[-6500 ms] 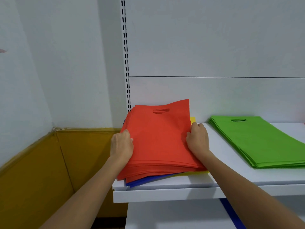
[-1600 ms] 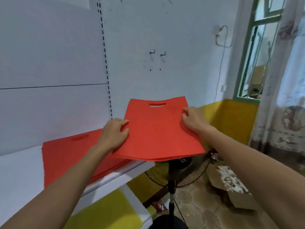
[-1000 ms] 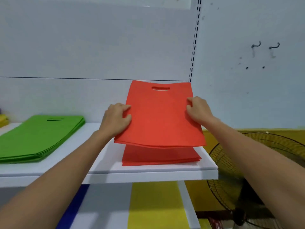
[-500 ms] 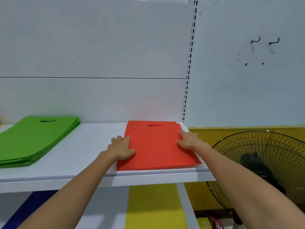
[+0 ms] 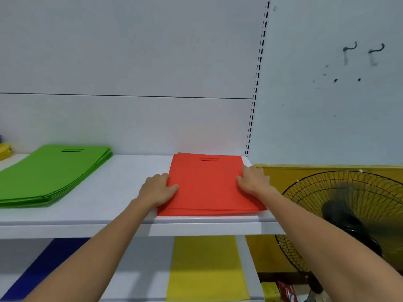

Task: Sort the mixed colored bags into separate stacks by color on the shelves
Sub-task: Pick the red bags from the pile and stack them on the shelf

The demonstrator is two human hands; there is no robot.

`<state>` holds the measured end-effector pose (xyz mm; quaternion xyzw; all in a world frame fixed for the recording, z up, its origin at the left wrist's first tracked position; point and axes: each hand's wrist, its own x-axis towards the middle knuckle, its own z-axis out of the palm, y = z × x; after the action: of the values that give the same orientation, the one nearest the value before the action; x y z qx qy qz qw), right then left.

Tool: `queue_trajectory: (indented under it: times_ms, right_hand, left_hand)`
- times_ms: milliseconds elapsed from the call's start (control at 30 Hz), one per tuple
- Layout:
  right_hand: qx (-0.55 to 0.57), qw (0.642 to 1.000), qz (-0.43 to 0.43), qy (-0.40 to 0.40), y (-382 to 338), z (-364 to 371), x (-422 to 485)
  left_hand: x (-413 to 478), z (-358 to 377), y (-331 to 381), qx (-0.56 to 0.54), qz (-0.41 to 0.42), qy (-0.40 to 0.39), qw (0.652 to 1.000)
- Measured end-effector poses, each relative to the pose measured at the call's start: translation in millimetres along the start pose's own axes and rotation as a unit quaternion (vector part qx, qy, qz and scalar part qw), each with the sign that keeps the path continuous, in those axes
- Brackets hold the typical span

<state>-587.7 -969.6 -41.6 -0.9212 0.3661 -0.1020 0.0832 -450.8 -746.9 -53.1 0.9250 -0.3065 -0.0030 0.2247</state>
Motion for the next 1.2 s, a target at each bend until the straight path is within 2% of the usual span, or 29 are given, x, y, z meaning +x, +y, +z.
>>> queue_trajectory:
  times_ms: [200, 367, 533, 767, 1000, 1200]
  right_hand:
    - [0.043, 0.991, -0.11, 0.064, -47.8, -18.5, -1.0]
    - [0.088, 0.976, -0.195, 0.033, -125.0, -21.8, -12.8]
    - [0.127, 0.947, -0.295, 0.023, -234.7, -33.1, -34.8]
    - [0.174, 0.885, -0.432, 0.013, -414.7, -13.5, -105.7]
    - [0.222, 0.851, -0.476, -0.008, -567.7, 16.4, -173.2]
    - [0.22, 0.843, -0.489, -0.034, -650.7, 42.8, -204.0]
  left_hand:
    - [-20.3, -34.6, -32.7, -0.01, 0.0, 0.088, 0.996]
    - [-61.0, -76.3, -87.8, -0.006, -0.038, 0.157, 0.987]
    - [-114.6, -139.5, -156.3, 0.058, -0.103, 0.188, 0.975]
    - [-186.9, -214.4, -265.3, 0.078, -0.162, 0.232, 0.956]
    - [-238.1, -288.8, -383.2, 0.109, -0.191, 0.258, 0.941]
    - [-261.8, -324.3, -458.1, 0.114, -0.208, 0.249, 0.939]
